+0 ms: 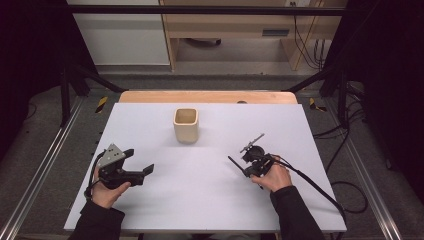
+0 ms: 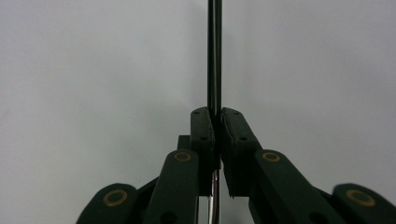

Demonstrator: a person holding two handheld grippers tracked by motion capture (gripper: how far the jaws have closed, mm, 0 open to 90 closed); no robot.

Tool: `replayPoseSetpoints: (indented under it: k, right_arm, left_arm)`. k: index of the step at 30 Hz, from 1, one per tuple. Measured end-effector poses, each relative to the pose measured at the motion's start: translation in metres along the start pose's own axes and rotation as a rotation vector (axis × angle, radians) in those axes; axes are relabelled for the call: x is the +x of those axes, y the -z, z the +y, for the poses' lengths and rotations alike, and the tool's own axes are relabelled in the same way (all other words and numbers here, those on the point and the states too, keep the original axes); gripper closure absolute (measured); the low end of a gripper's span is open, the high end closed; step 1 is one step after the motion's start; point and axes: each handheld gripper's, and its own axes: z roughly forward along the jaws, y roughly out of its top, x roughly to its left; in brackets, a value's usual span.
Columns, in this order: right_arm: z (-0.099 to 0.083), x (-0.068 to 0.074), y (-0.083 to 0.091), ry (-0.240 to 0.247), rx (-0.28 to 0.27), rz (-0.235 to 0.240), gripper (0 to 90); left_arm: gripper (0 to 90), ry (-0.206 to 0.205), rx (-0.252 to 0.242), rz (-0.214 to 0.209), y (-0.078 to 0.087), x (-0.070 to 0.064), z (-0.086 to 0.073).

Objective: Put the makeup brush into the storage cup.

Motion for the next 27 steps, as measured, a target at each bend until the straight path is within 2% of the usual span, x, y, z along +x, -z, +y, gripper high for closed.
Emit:
replayPoseSetpoints:
  k: [3, 4, 7, 8, 12, 14, 17, 18, 19, 24, 27]
  right_arm:
    - [0.004, 0.002, 0.011, 0.002, -0.031, 0.026, 84.2]
    - [0.008, 0.002, 0.017, 0.022, -0.052, 0.046, 84.2]
    - [0.011, 0.003, 0.021, 0.039, -0.062, 0.059, 84.2]
    - [0.013, 0.004, 0.024, 0.061, -0.07, 0.064, 84.1]
    - [0.016, 0.006, 0.026, 0.083, -0.075, 0.08, 84.1]
    - [0.02, 0.007, 0.028, 0.115, -0.078, 0.104, 84.1]
    - [0.023, 0.007, 0.03, 0.134, -0.08, 0.112, 84.1]
    - [0.025, 0.008, 0.032, 0.153, -0.081, 0.125, 84.1]
    - [0.025, 0.008, 0.032, 0.153, -0.081, 0.125, 84.1]
    - [0.029, 0.013, 0.033, 0.187, -0.082, 0.17, 84.2]
    - [0.031, 0.014, 0.032, 0.198, -0.072, 0.177, 84.1]
  left_arm:
    - [6.7, -0.011, 0.001, -0.02, 0.0, -0.004, 0.004]
    - [6.8, -0.023, 0.004, -0.026, -0.001, -0.005, 0.005]
    - [6.7, -0.047, 0.016, -0.034, -0.003, -0.011, 0.008]
    - [6.7, -0.068, 0.024, -0.043, -0.005, -0.015, 0.011]
    - [6.7, -0.094, 0.036, -0.055, -0.009, -0.02, 0.015]
    - [6.7, -0.129, 0.054, -0.072, -0.015, -0.028, 0.019]
    - [6.6, -0.153, 0.067, -0.08, -0.019, -0.033, 0.022]
    - [6.4, -0.164, 0.07, -0.095, -0.024, -0.037, 0.025]
    - [6.4, -0.164, 0.07, -0.095, -0.024, -0.037, 0.025]
    - [6.4, -0.225, 0.104, -0.12, -0.038, -0.052, 0.032]
    - [6.4, -0.254, 0.116, -0.13, -0.043, -0.058, 0.037]
